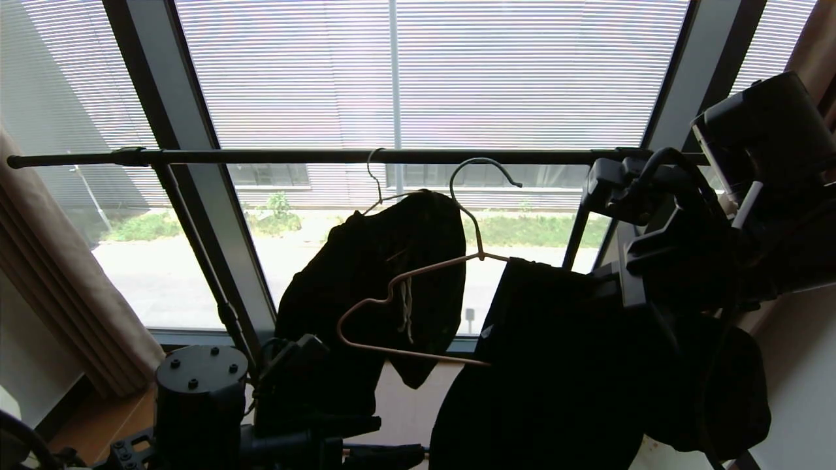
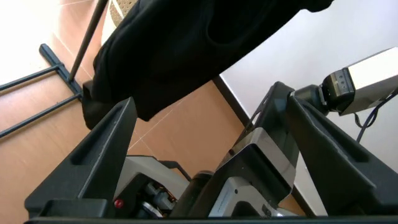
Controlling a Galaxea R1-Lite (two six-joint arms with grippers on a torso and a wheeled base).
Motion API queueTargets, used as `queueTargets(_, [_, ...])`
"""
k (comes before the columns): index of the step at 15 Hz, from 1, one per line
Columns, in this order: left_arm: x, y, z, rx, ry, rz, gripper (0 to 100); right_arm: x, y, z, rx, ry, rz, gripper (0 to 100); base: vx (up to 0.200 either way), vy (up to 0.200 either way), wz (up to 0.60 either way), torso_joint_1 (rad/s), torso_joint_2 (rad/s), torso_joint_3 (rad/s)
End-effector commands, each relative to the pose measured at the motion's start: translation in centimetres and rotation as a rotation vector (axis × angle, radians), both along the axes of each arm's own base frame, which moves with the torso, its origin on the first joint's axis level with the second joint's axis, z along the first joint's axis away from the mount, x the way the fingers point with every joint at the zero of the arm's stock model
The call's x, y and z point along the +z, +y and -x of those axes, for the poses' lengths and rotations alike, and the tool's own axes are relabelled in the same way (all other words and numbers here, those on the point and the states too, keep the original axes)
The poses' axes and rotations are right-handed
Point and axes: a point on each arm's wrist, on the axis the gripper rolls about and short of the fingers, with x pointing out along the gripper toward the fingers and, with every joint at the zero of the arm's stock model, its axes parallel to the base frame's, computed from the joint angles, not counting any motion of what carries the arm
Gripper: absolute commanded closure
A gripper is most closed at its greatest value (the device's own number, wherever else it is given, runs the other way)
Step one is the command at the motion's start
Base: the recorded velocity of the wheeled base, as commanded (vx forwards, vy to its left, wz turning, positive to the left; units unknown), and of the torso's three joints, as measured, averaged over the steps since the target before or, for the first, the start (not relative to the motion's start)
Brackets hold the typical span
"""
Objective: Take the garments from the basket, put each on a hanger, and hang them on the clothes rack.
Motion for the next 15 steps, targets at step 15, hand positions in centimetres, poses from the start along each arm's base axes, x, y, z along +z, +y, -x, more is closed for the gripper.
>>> queueTargets(15, [-0.9,-3.2,-3.3,-0.014,-0.025,0.009,0,-0.1,1.6,1.3,0.073,0.008,-0.002,100,0.0,0.0,0.0,0.0,0.0,0.0])
